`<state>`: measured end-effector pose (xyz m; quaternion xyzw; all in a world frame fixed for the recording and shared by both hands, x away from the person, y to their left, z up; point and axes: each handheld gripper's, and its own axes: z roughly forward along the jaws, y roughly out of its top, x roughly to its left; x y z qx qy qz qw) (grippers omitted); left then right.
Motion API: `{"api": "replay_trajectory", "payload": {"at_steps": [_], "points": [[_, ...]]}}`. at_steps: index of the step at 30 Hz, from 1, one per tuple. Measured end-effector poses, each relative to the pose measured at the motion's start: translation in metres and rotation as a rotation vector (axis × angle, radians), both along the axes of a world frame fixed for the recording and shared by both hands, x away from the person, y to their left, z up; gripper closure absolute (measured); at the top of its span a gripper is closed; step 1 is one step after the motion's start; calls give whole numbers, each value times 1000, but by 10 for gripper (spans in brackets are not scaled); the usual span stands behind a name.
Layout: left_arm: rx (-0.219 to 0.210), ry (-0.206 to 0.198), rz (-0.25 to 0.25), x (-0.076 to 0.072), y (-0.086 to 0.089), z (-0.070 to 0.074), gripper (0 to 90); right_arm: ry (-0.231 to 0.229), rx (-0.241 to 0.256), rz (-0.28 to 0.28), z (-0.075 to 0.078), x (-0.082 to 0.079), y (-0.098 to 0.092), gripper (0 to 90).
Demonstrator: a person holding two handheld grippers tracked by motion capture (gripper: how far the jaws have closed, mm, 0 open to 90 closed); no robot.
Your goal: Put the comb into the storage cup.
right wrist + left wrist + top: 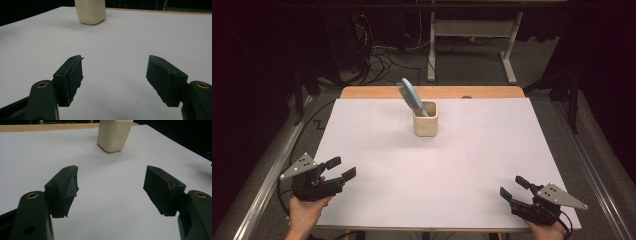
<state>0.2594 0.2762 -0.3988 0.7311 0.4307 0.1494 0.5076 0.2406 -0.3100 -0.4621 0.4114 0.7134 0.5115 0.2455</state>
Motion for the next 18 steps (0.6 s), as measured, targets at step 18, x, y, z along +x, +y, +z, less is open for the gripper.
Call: {"api": "replay_trajectory", "payload": {"at_steps": [18], "points": [[-3, 16, 4, -5, 1, -10, 276, 1, -3, 0, 0, 0, 0, 299]]}}
